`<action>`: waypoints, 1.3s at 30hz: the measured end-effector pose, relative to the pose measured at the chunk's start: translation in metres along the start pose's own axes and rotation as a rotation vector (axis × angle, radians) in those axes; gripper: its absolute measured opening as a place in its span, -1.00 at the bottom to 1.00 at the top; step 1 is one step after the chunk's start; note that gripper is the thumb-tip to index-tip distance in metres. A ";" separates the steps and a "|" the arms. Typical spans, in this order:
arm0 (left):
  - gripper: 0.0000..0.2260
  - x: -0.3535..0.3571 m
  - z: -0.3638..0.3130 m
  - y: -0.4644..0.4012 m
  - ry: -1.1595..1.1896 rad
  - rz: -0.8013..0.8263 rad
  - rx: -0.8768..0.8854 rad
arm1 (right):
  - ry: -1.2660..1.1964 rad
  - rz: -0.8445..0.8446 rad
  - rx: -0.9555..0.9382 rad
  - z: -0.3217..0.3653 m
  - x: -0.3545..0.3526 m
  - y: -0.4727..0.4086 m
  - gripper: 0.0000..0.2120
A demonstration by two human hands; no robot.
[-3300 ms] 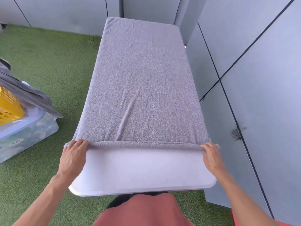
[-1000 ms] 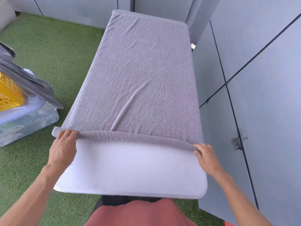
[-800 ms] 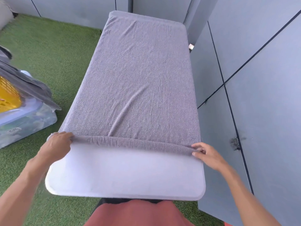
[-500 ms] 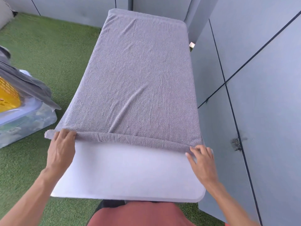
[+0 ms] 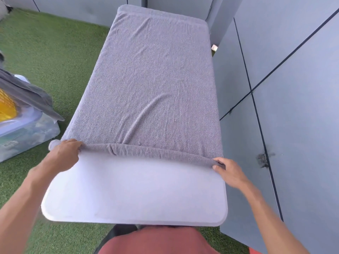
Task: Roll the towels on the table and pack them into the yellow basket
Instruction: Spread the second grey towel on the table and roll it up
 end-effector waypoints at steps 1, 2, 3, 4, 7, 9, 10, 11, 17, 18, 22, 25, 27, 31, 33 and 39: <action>-0.71 -0.002 0.001 -0.003 0.020 0.042 -0.050 | -0.097 0.015 0.016 -0.001 -0.003 -0.002 -0.70; -0.71 -0.005 0.000 -0.005 0.085 0.030 -0.094 | -0.168 -0.038 0.025 -0.001 -0.009 -0.004 -0.71; -0.71 -0.009 -0.001 -0.006 0.166 -0.024 -0.125 | -0.163 -0.158 0.027 -0.002 -0.017 -0.006 -0.73; -0.72 -0.014 -0.003 -0.003 0.227 -0.129 -0.120 | -0.078 -0.306 0.021 -0.001 -0.023 -0.007 -0.75; -0.82 -0.020 -0.015 0.020 0.166 -0.458 0.003 | 0.319 -0.577 -0.007 0.014 -0.017 0.003 -0.92; -0.83 -0.007 -0.022 0.034 0.115 -0.520 0.074 | 0.452 -0.616 -0.071 0.024 -0.001 0.013 -0.86; -0.76 0.000 -0.025 0.038 0.107 -0.516 0.094 | 0.477 -0.602 -0.098 0.026 0.008 0.016 -0.76; -0.67 0.008 -0.026 0.040 0.092 -0.493 0.114 | 0.478 -0.579 -0.119 0.024 0.015 0.016 -0.68; -0.64 0.003 -0.032 0.018 0.099 -0.391 0.140 | 0.309 -0.500 -0.054 0.024 0.014 -0.009 -0.63; -0.68 -0.002 -0.033 0.014 0.112 -0.377 0.126 | 0.292 -0.483 -0.053 0.024 0.012 -0.013 -0.65; -0.76 -0.005 -0.024 0.005 0.074 -0.260 0.101 | 0.321 -0.354 -0.061 0.019 0.011 -0.015 -0.72; -0.70 -0.005 -0.012 0.004 0.082 -0.118 0.047 | 0.300 -0.238 -0.062 0.016 0.012 -0.004 -0.69; -0.67 -0.003 -0.004 0.002 0.147 -0.005 -0.004 | 0.145 -0.160 0.009 0.012 0.006 0.002 -0.67; -0.77 -0.019 0.000 -0.006 0.397 -0.079 -0.068 | -0.431 -0.205 0.204 0.007 -0.005 -0.002 -0.67; -0.83 -0.031 -0.006 -0.005 0.294 -0.278 0.024 | -0.387 -0.441 0.197 0.013 -0.013 0.002 -0.75; -0.64 0.001 -0.019 0.029 0.032 -0.398 0.229 | 0.422 -0.602 0.092 0.039 0.023 0.023 -0.56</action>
Point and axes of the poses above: each hand's wrist, its own y-axis away from the middle knuckle, its own x-axis out of the palm, z = x × y, the point moved 7 cm from there along -y, towards the middle knuckle, and after that the axes turned 7 degrees about y, right-handed, at the moved point
